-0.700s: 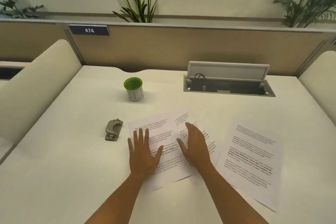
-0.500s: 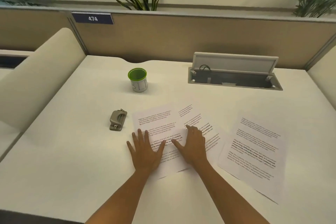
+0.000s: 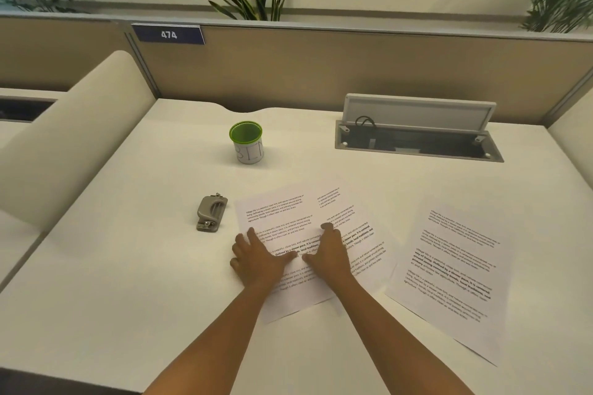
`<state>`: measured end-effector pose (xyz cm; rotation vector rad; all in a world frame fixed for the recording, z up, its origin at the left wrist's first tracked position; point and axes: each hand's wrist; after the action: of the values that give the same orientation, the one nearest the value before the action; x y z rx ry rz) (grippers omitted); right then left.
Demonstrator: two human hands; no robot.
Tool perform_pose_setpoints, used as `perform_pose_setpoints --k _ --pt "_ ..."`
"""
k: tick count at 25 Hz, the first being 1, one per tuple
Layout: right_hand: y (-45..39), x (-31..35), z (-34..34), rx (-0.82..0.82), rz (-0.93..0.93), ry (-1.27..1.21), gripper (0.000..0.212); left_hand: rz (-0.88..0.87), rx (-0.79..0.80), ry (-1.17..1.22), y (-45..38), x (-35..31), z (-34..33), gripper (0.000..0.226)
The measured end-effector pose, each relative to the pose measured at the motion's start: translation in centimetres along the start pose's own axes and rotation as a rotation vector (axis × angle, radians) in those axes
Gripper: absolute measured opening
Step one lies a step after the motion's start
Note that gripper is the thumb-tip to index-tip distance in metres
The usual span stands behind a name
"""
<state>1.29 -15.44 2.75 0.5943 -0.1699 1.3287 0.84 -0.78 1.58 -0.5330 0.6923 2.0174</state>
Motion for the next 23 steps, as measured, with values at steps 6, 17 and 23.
perform_pose_setpoints --k 6,17,23 --pt "0.2 -0.5 0.0 0.008 0.052 0.013 0.071 0.262 -0.009 0.191 -0.2 -2.5 0.5 0.132" --pt "-3.1 -8.6 6.6 -0.152 -0.150 0.016 0.081 0.340 -0.002 0.384 -1.4 -1.3 3.1 0.080" --pt "-2.7 -8.3 5.7 -0.141 -0.157 0.023 0.086 0.046 0.113 0.583 -0.1 1.4 2.7 0.035"
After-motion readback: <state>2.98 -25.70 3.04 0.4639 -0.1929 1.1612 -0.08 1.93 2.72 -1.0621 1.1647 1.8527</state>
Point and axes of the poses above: each hand's wrist, its own y-axis away from the middle knuckle, its own z-axis out of the back of the hand, x = y × z, and after that the axes turned 13 degrees about y, right-handed
